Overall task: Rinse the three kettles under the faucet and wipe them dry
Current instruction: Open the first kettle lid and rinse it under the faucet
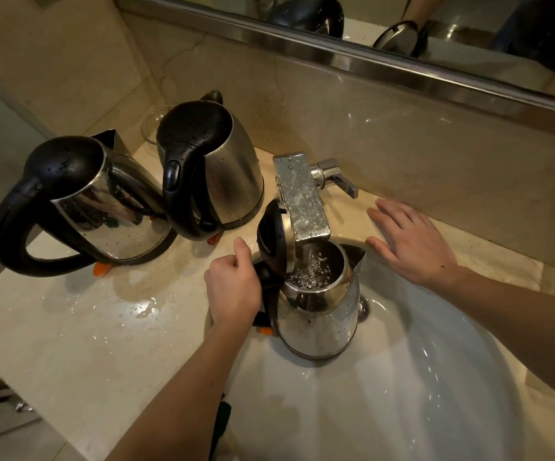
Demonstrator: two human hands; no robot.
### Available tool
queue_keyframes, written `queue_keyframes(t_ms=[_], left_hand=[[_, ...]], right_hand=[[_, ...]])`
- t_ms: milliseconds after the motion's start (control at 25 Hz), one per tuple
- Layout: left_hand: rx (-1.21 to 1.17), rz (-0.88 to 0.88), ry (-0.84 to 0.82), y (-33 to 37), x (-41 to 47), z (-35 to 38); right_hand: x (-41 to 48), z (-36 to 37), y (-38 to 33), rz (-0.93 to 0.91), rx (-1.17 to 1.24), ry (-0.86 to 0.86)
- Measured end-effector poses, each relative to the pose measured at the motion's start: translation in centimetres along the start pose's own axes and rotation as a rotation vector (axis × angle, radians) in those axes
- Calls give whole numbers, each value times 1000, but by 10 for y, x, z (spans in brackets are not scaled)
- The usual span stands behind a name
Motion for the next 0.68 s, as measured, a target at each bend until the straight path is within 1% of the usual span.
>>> queue_keyframes(t_ms=[680], left_hand=[[-6,-20,8,-3,2,-2]], right_hand=[[-1,-1,0,1,-2,7]])
Point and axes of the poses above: each hand's wrist, its own x-axis towards the middle knuckle, its own z-axis out of the palm, y = z × x, the point moved 8 cm from there along x, towards the middle knuckle, and after that the axes turned 9 degrees about -x, right-handed, at the moved point
